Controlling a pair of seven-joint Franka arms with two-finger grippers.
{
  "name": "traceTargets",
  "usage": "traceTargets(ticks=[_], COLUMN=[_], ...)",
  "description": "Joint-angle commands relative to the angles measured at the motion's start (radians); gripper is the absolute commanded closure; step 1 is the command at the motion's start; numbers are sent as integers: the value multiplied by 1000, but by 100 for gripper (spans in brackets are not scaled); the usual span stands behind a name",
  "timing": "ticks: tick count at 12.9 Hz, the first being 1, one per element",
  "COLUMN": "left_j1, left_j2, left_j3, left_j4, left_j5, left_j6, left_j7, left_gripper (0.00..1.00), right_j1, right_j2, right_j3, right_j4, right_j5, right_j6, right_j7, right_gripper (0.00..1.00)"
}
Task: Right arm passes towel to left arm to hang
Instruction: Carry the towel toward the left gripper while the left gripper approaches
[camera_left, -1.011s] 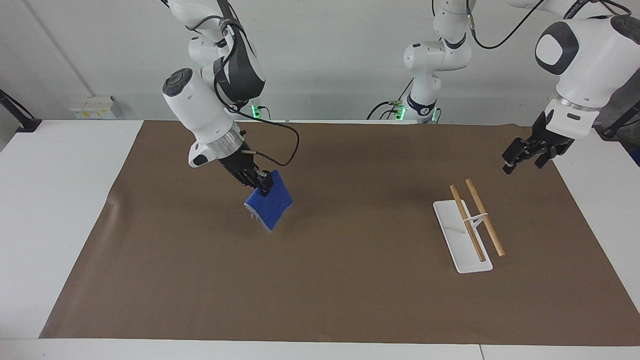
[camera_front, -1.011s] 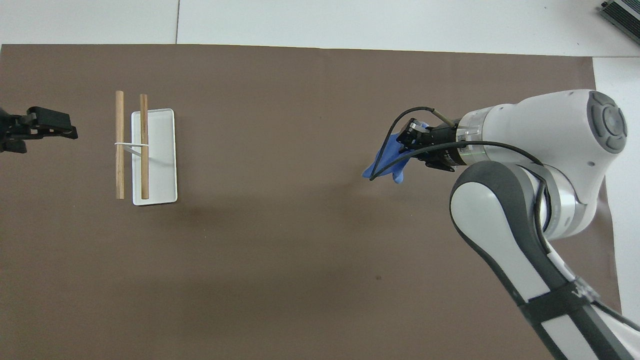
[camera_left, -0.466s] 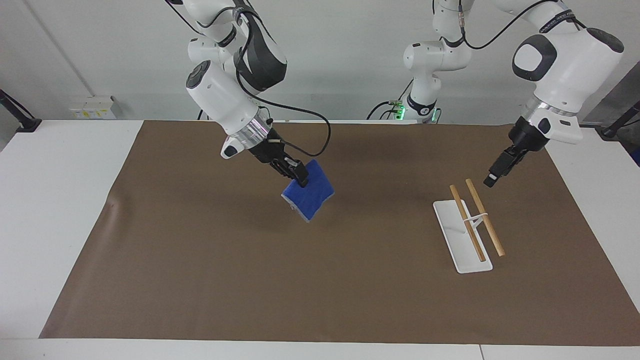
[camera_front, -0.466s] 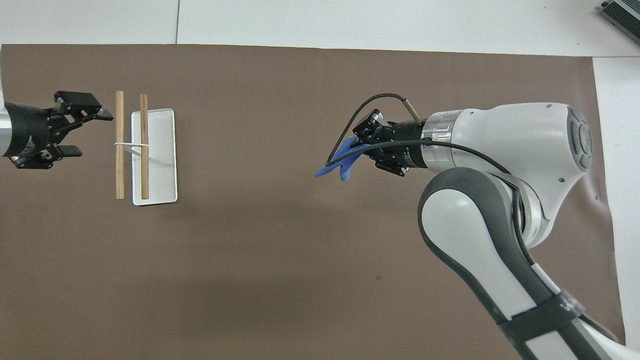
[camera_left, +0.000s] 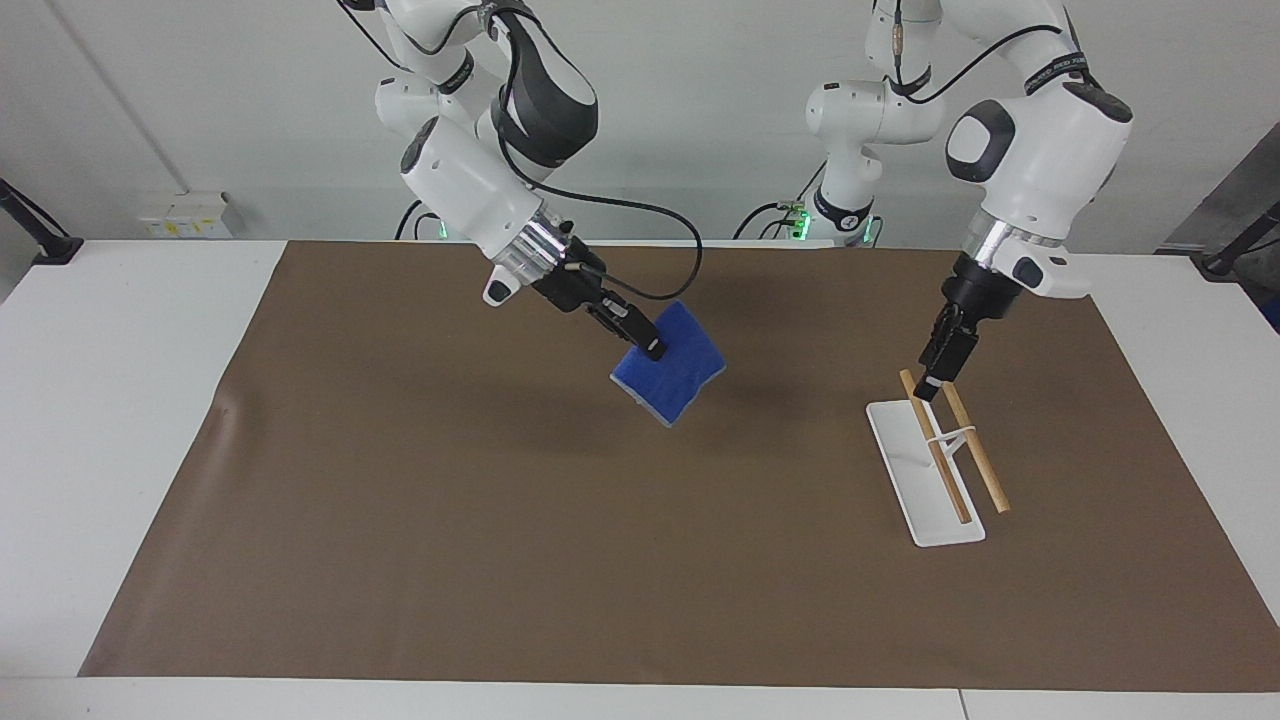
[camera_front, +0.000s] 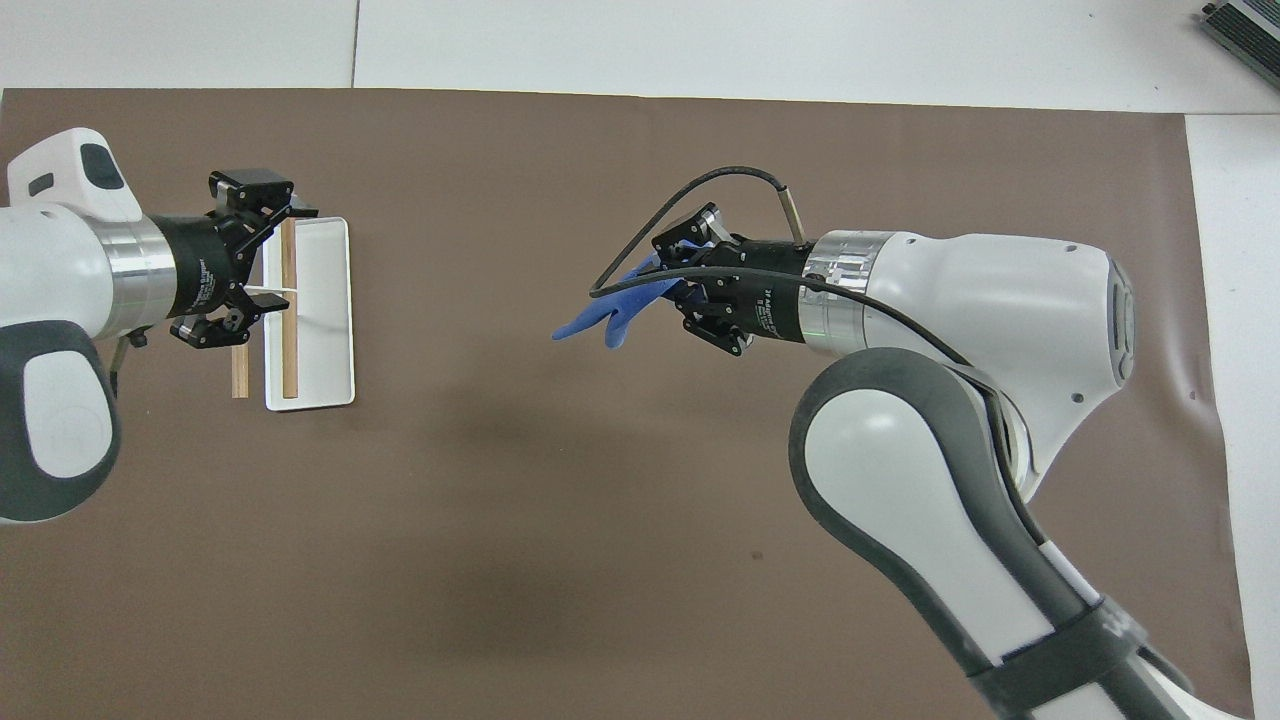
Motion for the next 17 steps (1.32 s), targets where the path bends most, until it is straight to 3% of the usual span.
traceTargets(ticks=[1, 10, 17], left_j1=[-39, -169, -252], left_j2=[-30, -10, 8], left_j3=[14, 15, 15], left_j4=[-47, -82, -81], left_j5=[-18, -18, -16], left_j6=[32, 163, 210], left_j7=[-114, -566, -752], left_gripper=[0, 0, 0], right_j1=[-4, 34, 63], right_j2=[12, 87, 107], right_j3=[8, 8, 8], right_j4=[16, 101, 107], right_j5=[61, 101, 99], right_j6=[17, 83, 80], right_j7=[30, 264, 331], right_gripper=[100, 100, 100])
